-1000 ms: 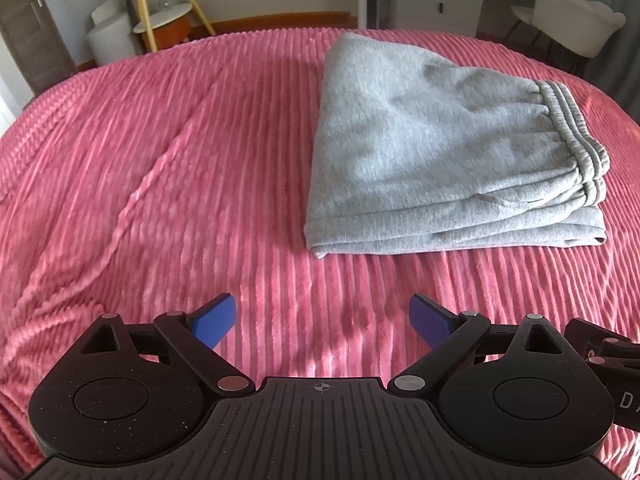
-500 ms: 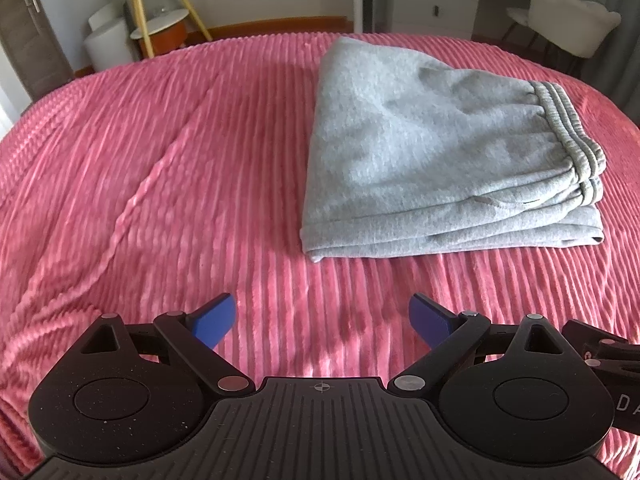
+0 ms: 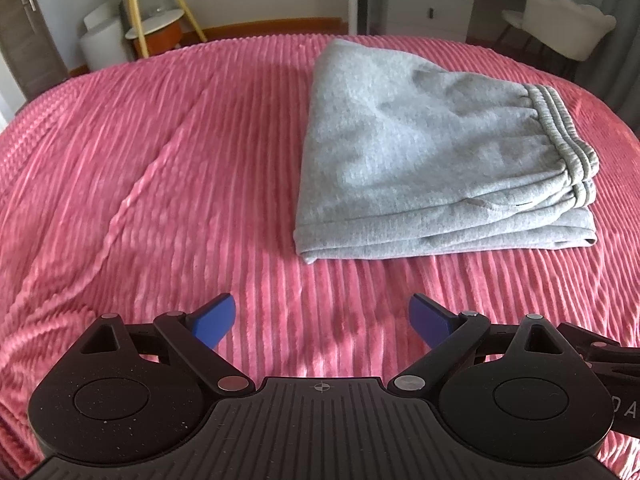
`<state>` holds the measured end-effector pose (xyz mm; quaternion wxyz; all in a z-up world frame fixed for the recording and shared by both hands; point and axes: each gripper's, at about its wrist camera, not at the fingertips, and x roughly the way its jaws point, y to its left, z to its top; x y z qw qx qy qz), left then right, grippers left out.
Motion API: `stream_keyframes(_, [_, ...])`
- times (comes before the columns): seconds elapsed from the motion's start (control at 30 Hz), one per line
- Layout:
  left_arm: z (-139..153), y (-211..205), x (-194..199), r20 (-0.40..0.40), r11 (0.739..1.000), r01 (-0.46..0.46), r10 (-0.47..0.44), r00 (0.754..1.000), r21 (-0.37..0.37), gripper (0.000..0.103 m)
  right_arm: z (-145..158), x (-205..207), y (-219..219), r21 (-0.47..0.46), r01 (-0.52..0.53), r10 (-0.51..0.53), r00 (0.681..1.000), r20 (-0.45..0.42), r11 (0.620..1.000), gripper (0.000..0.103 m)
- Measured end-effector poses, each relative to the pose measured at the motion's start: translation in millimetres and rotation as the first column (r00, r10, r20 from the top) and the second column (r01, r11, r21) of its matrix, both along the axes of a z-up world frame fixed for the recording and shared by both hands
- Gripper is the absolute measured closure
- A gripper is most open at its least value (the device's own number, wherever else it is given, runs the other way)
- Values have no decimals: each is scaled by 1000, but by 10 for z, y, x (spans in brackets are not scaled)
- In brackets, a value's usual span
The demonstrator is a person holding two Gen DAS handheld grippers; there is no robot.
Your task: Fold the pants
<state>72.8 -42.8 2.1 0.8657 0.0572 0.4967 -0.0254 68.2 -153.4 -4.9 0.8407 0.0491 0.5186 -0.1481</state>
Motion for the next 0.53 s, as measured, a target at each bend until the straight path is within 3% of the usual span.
stream_keyframes(0.53, [12, -28, -19, 27, 1000, 15, -16, 1000, 19, 6, 0, 0, 3, -1, 2, -2, 1000, 2, 1000, 5])
